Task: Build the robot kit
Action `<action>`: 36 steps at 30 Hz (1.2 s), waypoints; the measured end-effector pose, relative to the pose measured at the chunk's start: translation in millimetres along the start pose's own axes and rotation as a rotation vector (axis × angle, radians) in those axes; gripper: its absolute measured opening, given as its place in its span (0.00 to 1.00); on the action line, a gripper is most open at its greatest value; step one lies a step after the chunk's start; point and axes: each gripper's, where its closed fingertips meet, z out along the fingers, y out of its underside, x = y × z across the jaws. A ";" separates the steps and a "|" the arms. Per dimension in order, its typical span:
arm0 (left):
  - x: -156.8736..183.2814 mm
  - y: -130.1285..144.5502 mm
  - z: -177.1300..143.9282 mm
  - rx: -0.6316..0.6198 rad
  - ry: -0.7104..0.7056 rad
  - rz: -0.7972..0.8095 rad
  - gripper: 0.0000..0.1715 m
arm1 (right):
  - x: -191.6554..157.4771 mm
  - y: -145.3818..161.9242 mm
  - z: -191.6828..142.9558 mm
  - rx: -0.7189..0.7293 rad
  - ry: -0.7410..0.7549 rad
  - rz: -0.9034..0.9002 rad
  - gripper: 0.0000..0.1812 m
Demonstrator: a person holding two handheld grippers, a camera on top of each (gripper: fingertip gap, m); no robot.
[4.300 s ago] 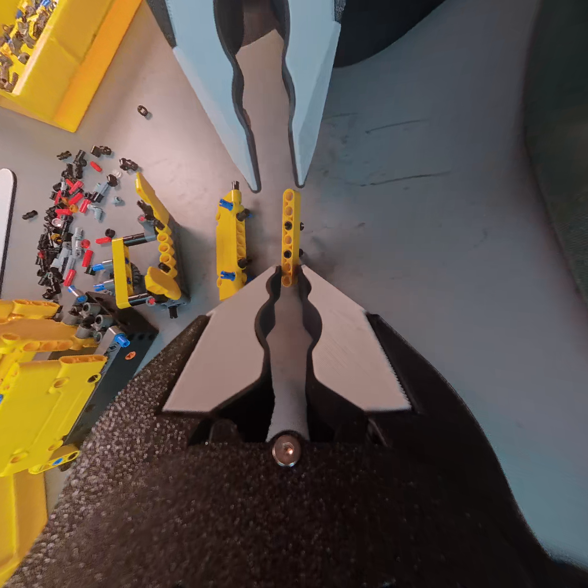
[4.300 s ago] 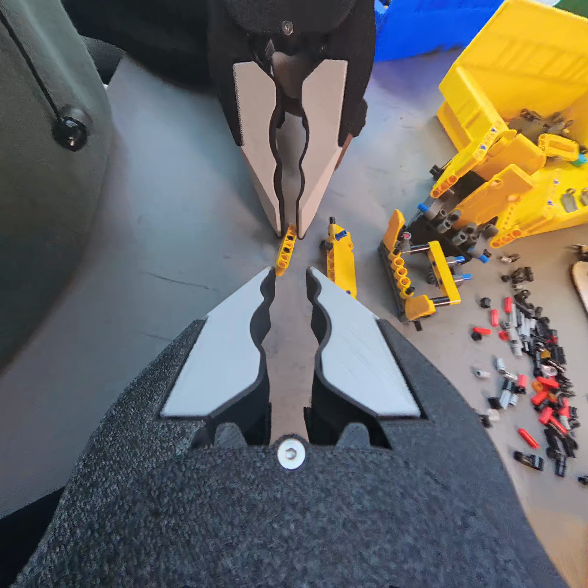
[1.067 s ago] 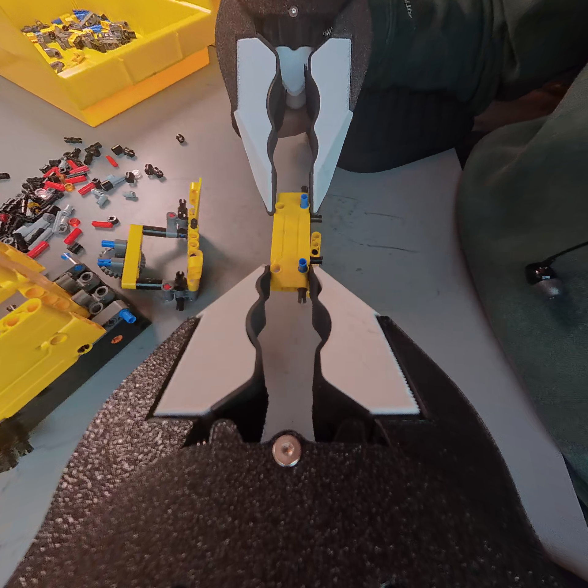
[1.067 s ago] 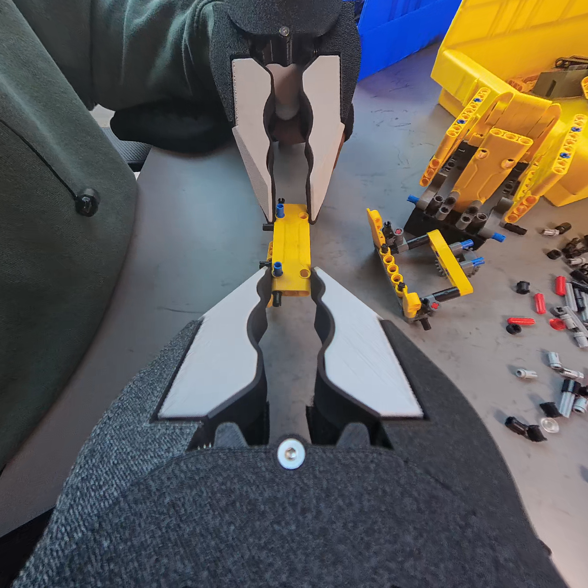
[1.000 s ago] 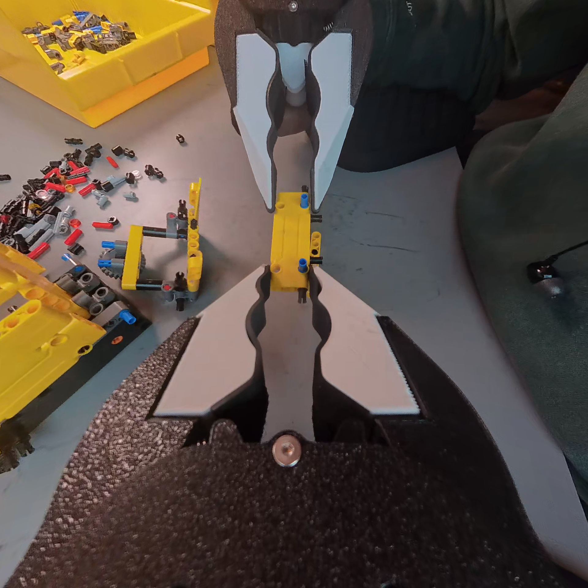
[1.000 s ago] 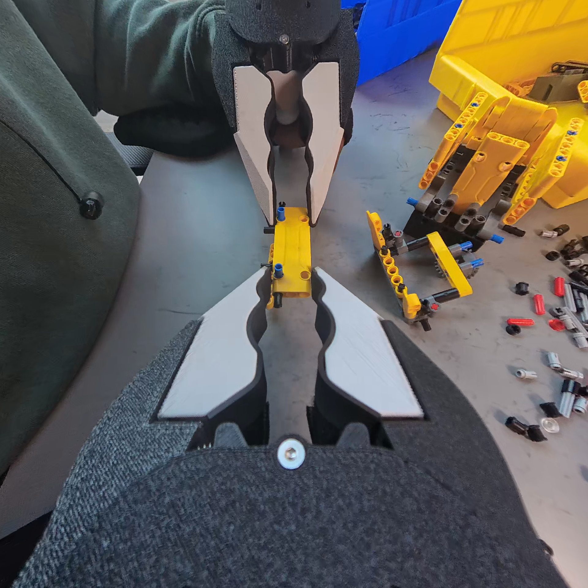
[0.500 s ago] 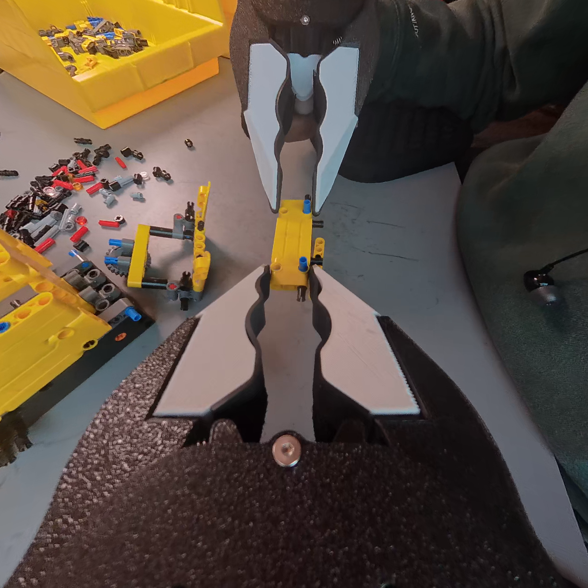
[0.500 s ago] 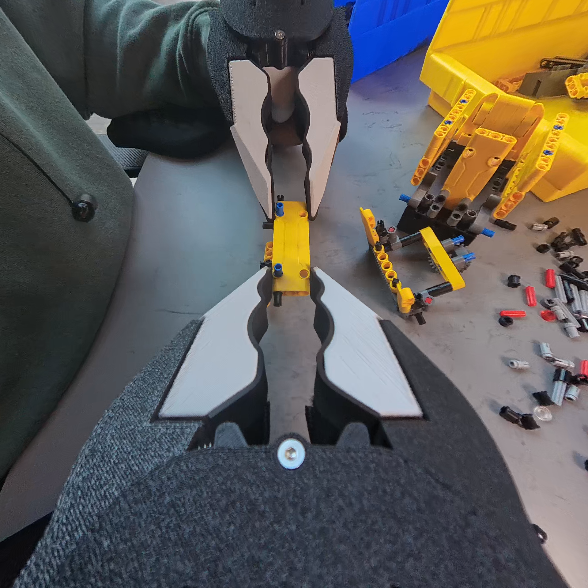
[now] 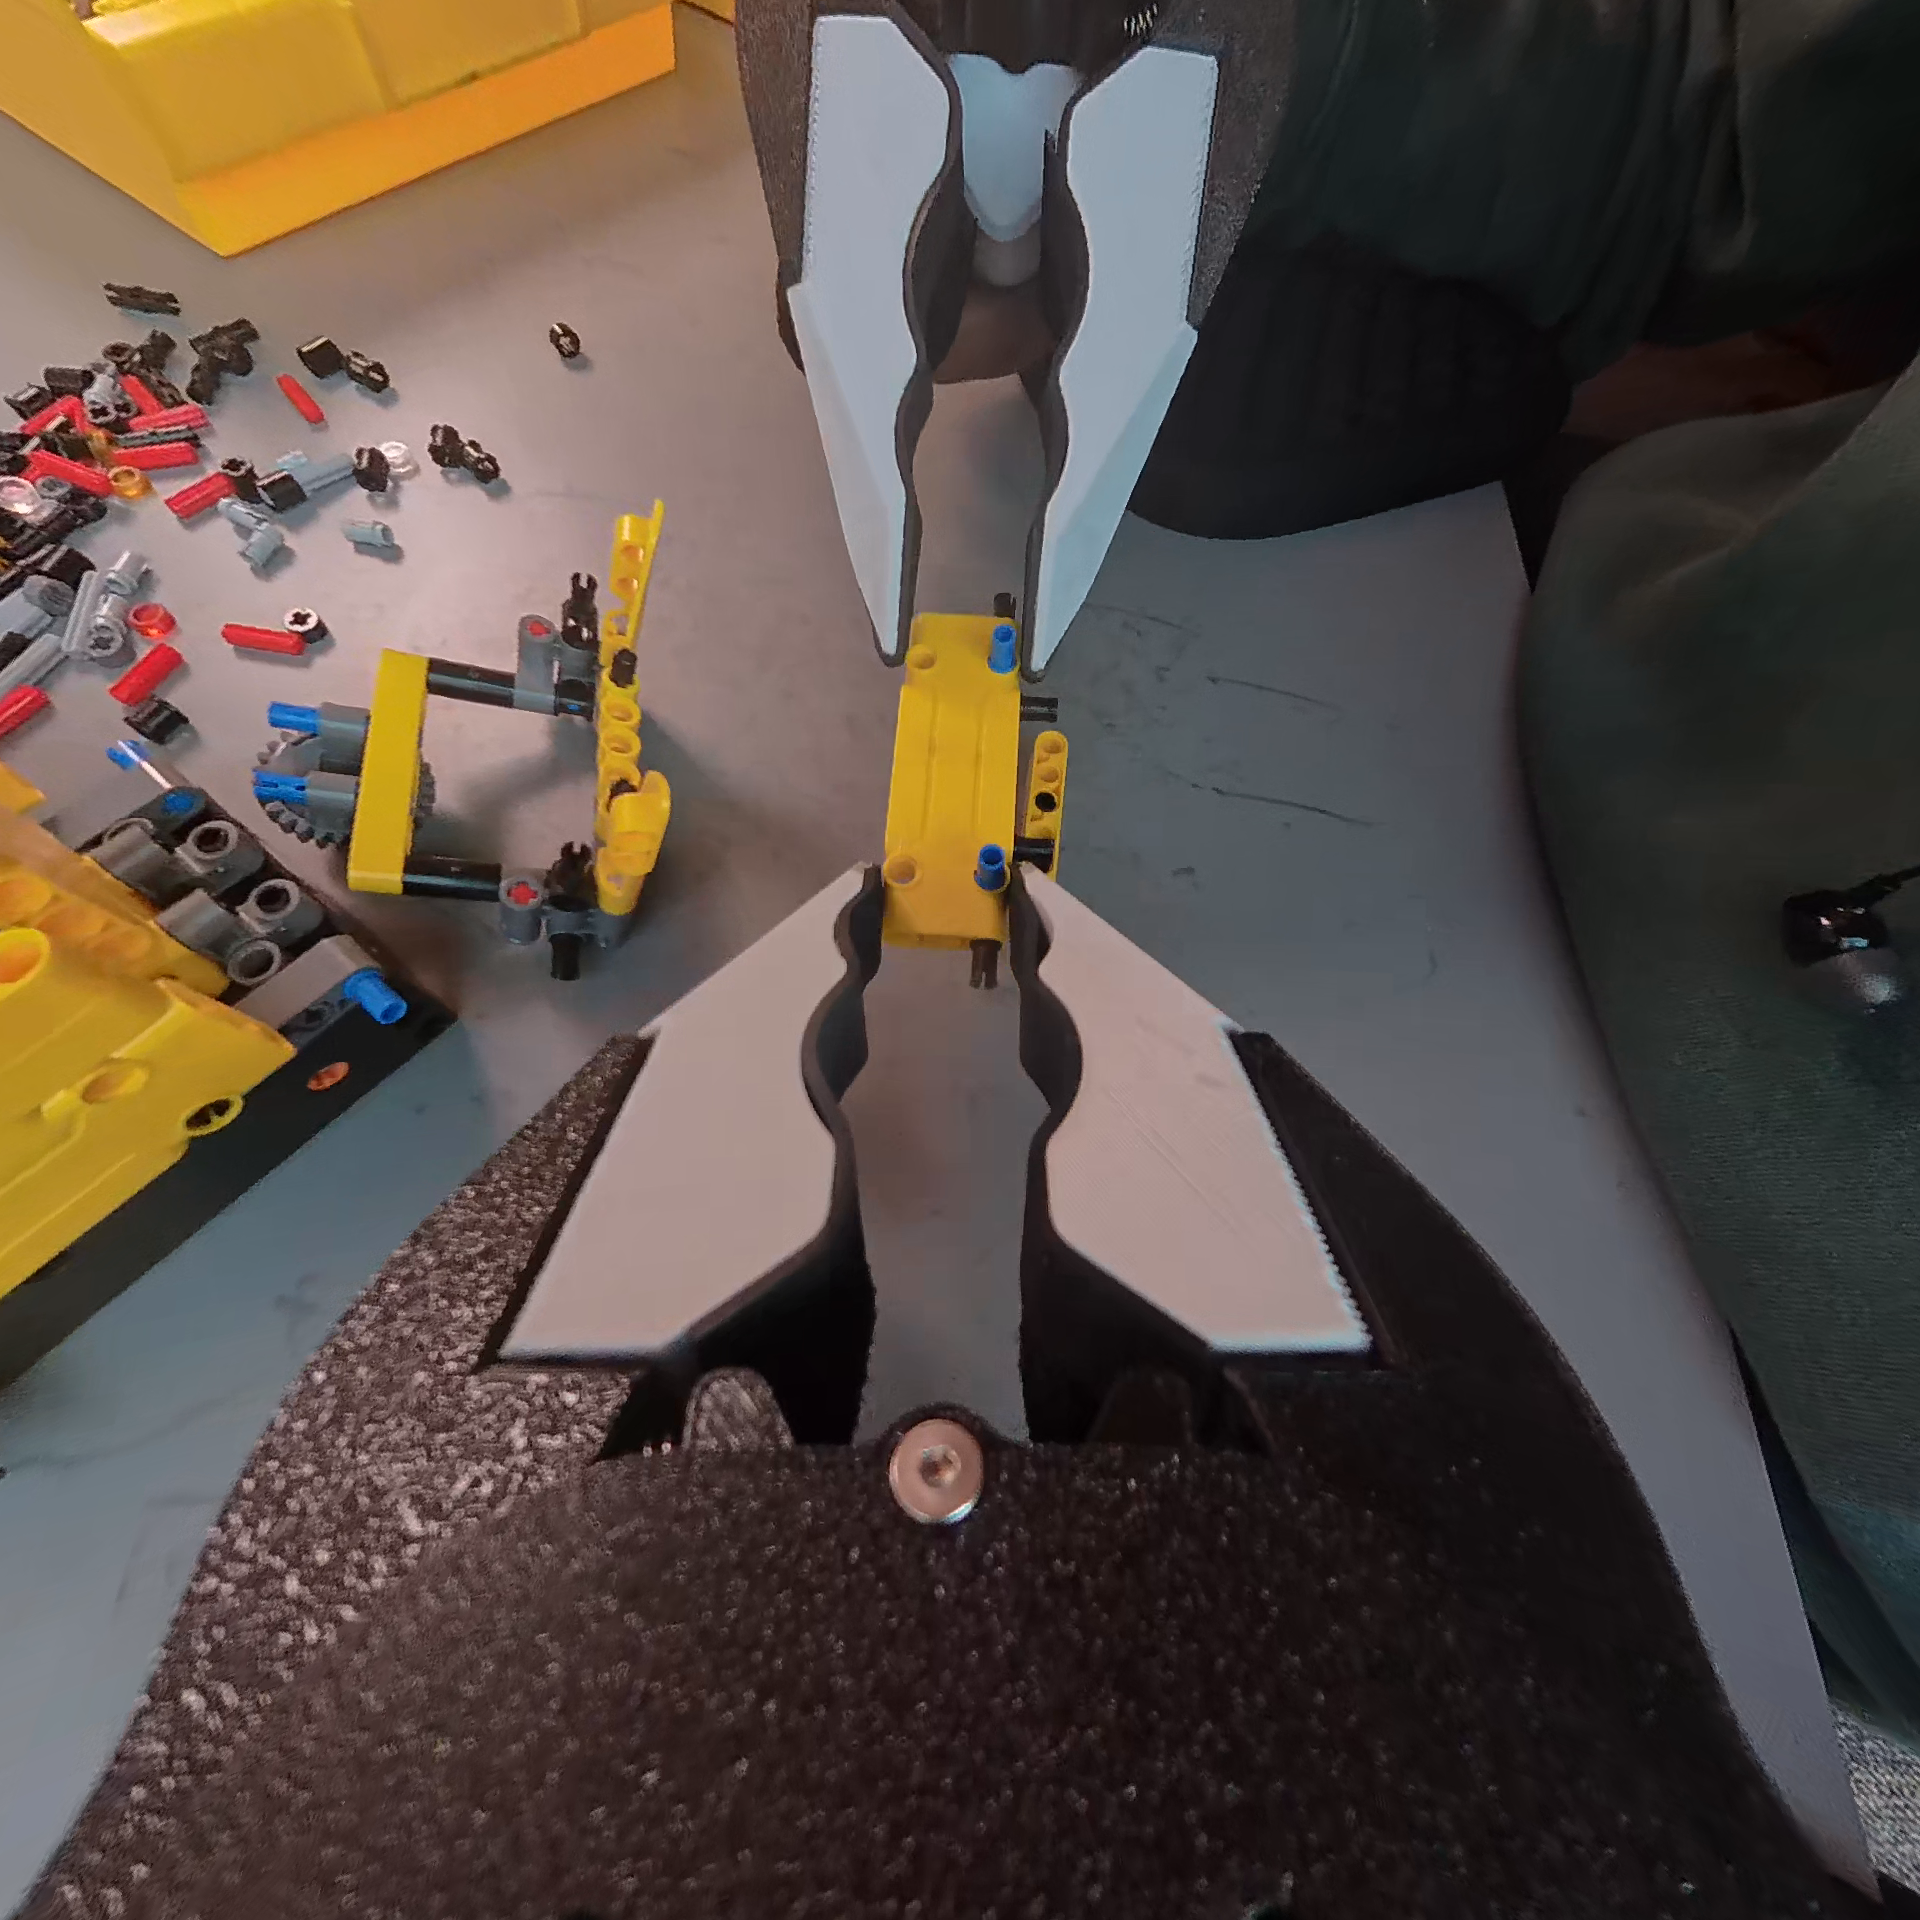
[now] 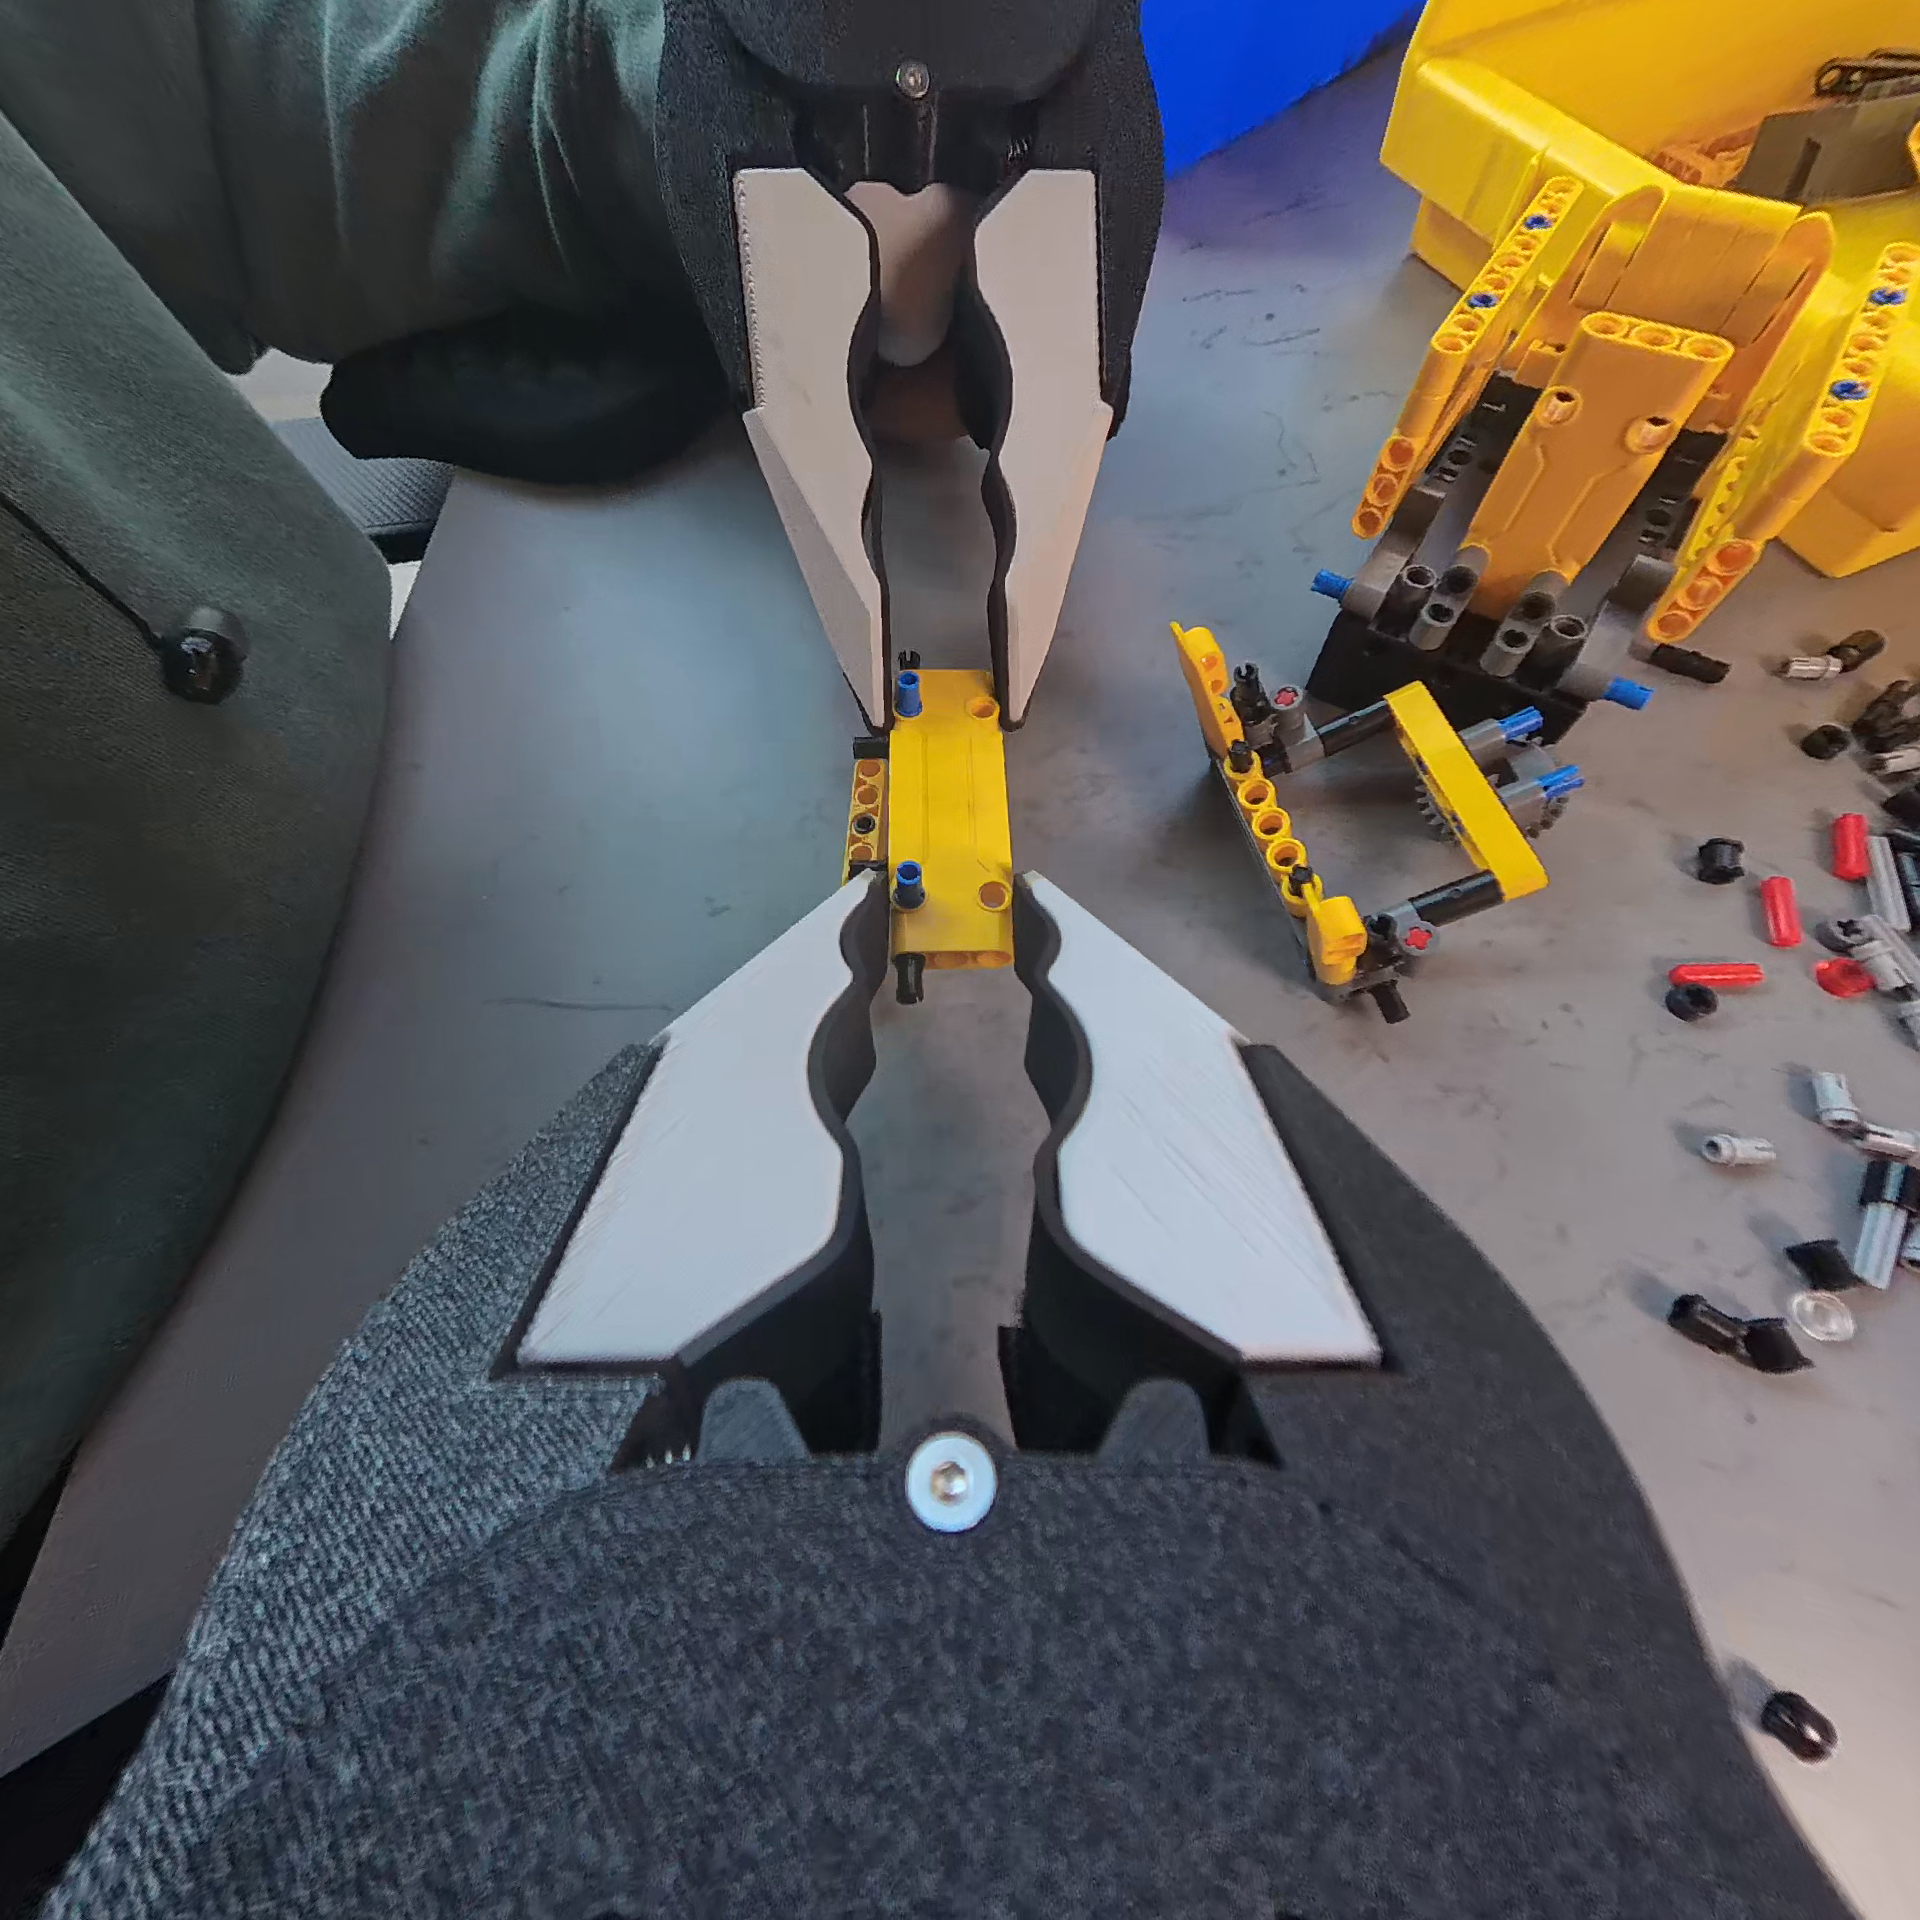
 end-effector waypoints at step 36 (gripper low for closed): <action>11.2 2.0 3.3 -0.018 0.089 -0.055 0.14 | -14.4 3.1 -0.2 -0.072 0.145 0.093 0.12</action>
